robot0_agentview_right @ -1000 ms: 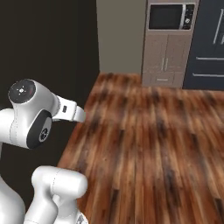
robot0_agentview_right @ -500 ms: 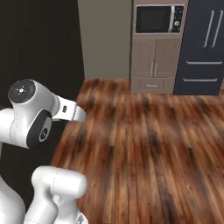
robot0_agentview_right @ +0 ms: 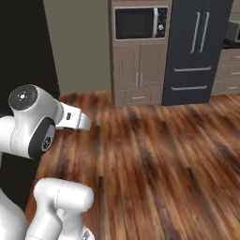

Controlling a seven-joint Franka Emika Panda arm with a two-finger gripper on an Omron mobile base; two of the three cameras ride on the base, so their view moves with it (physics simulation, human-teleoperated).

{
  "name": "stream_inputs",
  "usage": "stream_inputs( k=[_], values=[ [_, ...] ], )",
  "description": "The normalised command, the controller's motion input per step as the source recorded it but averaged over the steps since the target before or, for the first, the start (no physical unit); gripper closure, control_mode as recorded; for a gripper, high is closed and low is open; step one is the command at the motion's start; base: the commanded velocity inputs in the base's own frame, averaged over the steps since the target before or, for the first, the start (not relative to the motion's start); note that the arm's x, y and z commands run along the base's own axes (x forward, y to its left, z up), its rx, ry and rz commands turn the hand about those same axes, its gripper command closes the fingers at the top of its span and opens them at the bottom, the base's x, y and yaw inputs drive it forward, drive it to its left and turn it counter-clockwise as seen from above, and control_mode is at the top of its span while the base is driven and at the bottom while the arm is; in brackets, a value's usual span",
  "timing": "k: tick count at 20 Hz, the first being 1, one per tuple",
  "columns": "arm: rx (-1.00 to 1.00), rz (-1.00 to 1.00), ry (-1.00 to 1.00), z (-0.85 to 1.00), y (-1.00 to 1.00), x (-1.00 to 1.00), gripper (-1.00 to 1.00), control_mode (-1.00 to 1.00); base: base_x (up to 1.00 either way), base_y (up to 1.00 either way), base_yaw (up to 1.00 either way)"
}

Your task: There is a tray on the dining counter. Grab the cup, mug, and pitcher and place them on the tray. The pitcher may be placed next to the tray if it cannot fit the tray.

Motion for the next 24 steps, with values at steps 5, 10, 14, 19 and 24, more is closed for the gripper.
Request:
stream_inputs(
  k=[5, 10, 14, 19, 24],
  values=[
    [0.0, 0.0, 0.0, 0.0, 0.0, 0.0, -1.0, 1.0, 0.83, 0.0, -0.47],
    [0.0, 0.0, 0.0, 0.0, 0.0, 0.0, -1.0, 1.0, 0.83, 0.02, -0.51],
    [0.0, 0.0, 0.0, 0.0, 0.0, 0.0, -1.0, 1.0, 0.91, 0.14, -0.55],
    [0.0, 0.0, 0.0, 0.0, 0.0, 0.0, -1.0, 1.0, 0.88, 0.14, -0.55],
    [0.0, 0.0, 0.0, 0.0, 0.0, 0.0, -1.0, 1.0, 0.85, 0.19, -0.53]
  ],
)
